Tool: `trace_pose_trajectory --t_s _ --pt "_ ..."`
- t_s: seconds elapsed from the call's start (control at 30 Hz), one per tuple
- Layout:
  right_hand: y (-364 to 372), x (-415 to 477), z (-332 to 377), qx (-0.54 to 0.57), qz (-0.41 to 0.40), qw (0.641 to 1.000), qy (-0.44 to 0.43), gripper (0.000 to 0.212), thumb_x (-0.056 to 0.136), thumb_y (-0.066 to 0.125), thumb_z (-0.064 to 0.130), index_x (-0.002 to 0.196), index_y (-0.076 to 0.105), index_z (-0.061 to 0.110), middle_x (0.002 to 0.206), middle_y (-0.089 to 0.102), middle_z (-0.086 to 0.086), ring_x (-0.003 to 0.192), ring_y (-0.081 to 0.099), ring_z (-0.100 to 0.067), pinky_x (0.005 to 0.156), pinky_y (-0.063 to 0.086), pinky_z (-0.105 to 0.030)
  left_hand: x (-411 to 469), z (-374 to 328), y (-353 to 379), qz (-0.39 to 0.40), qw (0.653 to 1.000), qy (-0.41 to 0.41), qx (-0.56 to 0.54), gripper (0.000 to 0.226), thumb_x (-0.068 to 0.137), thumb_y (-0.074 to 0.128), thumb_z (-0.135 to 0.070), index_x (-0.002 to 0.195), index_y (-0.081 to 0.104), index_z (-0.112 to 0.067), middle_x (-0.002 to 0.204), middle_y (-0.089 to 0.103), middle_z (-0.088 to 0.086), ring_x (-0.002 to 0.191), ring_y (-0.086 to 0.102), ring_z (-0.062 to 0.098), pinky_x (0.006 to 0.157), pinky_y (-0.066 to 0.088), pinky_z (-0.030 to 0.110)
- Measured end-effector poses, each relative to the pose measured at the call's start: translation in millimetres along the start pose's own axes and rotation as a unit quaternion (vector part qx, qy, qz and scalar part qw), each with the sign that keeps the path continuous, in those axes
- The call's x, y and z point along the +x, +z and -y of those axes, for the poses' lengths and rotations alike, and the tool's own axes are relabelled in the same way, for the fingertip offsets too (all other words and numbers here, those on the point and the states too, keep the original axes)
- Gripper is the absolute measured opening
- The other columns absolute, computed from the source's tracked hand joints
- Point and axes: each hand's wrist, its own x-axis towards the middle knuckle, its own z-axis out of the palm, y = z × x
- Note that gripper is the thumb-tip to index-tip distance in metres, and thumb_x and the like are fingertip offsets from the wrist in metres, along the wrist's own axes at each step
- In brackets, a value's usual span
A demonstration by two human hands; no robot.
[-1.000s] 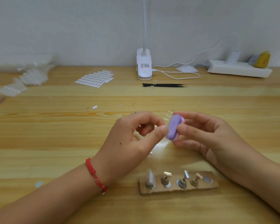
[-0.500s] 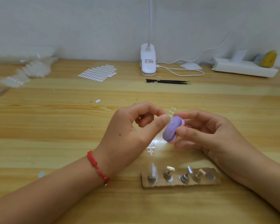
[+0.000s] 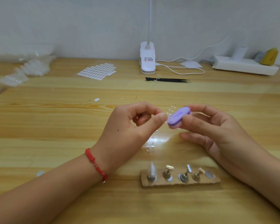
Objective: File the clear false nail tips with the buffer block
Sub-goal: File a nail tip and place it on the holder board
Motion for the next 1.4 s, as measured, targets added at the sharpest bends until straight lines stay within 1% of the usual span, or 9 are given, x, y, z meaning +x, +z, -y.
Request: trace_pose_trajectory --t_s 0.1,0.23,0.5,0.6,0.77,0.93,1.1,1.27,1.4 --pt "2.1 -1.5 1.0 -0.020 0.029 0.999 0.013 0.024 0.056 0.077 0.019 0.080 0.078 0.022 0.080 0.075 -0.007 0.073 0.073 -0.015 0.058 0.056 -0.020 -0.4 -1.7 0.8 0.012 1.000 -0.002 0.003 0.009 0.076 0.066 -0.027 0.068 0.068 -0.023 0.058 0.032 -0.005 0.056 0.035 0.004 0.057 0.032 0.011" --pt "-3.6 0.4 2.3 0.033 -0.010 0.999 0.022 0.028 0.061 0.075 0.019 0.088 0.073 0.014 0.087 0.075 -0.012 0.078 0.074 -0.016 0.058 0.056 -0.020 0.1 -1.1 0.5 0.000 1.000 -0.011 -0.011 0.011 0.075 0.065 -0.028 0.068 0.067 -0.020 0.057 0.031 -0.007 0.055 0.035 0.004 0.056 0.033 0.009" --pt "-0.5 -1.3 0.1 -0.031 0.034 0.999 -0.003 0.021 0.058 0.078 0.020 0.078 0.076 0.024 0.082 0.074 -0.008 0.075 0.073 -0.017 0.057 0.056 -0.022 0.6 -0.6 0.2 -0.009 1.000 -0.008 -0.009 0.013 0.076 0.064 -0.027 0.069 0.067 -0.017 0.059 0.032 -0.002 0.058 0.036 0.008 0.058 0.034 0.013" --pt "3.3 -3.0 -1.7 -0.073 0.057 0.996 -0.015 0.022 0.057 0.079 0.021 0.079 0.076 0.024 0.085 0.075 -0.006 0.074 0.073 -0.017 0.058 0.056 -0.021 0.1 -1.6 1.3 0.025 1.000 -0.008 -0.003 0.012 0.078 0.062 -0.027 0.068 0.066 -0.022 0.058 0.032 -0.003 0.057 0.034 0.007 0.056 0.032 0.014" --pt "-3.6 0.2 0.3 0.029 -0.001 1.000 -0.009 0.020 0.059 0.076 0.021 0.078 0.075 0.020 0.082 0.075 -0.009 0.074 0.073 -0.015 0.055 0.055 -0.021 -1.4 -1.8 1.1 0.043 0.999 -0.006 0.004 0.013 0.080 0.060 -0.028 0.069 0.064 -0.020 0.059 0.032 -0.006 0.057 0.034 0.007 0.056 0.032 0.014" --pt "2.7 -3.4 -2.2 -0.091 0.057 0.994 -0.022 0.024 0.059 0.080 0.026 0.083 0.076 0.024 0.085 0.074 -0.007 0.073 0.073 -0.018 0.059 0.056 -0.022 -1.1 -2.6 1.3 0.030 0.999 0.010 0.017 0.012 0.080 0.060 -0.026 0.068 0.062 -0.023 0.060 0.034 -0.003 0.059 0.035 0.008 0.058 0.032 0.016" --pt "-1.1 -0.2 -1.3 -0.033 0.021 0.999 -0.022 0.022 0.059 0.077 0.026 0.081 0.078 0.025 0.079 0.075 -0.006 0.072 0.073 -0.015 0.056 0.055 -0.021 -2.0 -2.7 1.8 0.045 0.999 0.012 0.015 0.012 0.080 0.060 -0.026 0.069 0.062 -0.022 0.059 0.032 -0.005 0.058 0.034 0.007 0.058 0.032 0.018" --pt "0.9 -2.8 -2.0 -0.090 0.062 0.994 -0.019 0.023 0.065 0.084 0.022 0.087 0.077 0.023 0.084 0.074 -0.005 0.072 0.072 -0.015 0.059 0.056 -0.021 -1.5 -2.9 1.8 0.033 0.999 0.018 0.016 0.012 0.080 0.061 -0.025 0.069 0.063 -0.022 0.061 0.033 -0.002 0.059 0.036 0.010 0.060 0.033 0.018" --pt "-2.3 -0.1 -2.4 -0.031 0.016 0.999 -0.022 0.027 0.060 0.077 0.026 0.086 0.079 0.022 0.078 0.073 -0.005 0.068 0.070 -0.013 0.058 0.056 -0.020 -2.3 -2.8 2.5 0.058 0.998 0.015 0.017 0.011 0.080 0.061 -0.025 0.069 0.063 -0.024 0.060 0.032 -0.003 0.058 0.036 0.009 0.058 0.033 0.017"
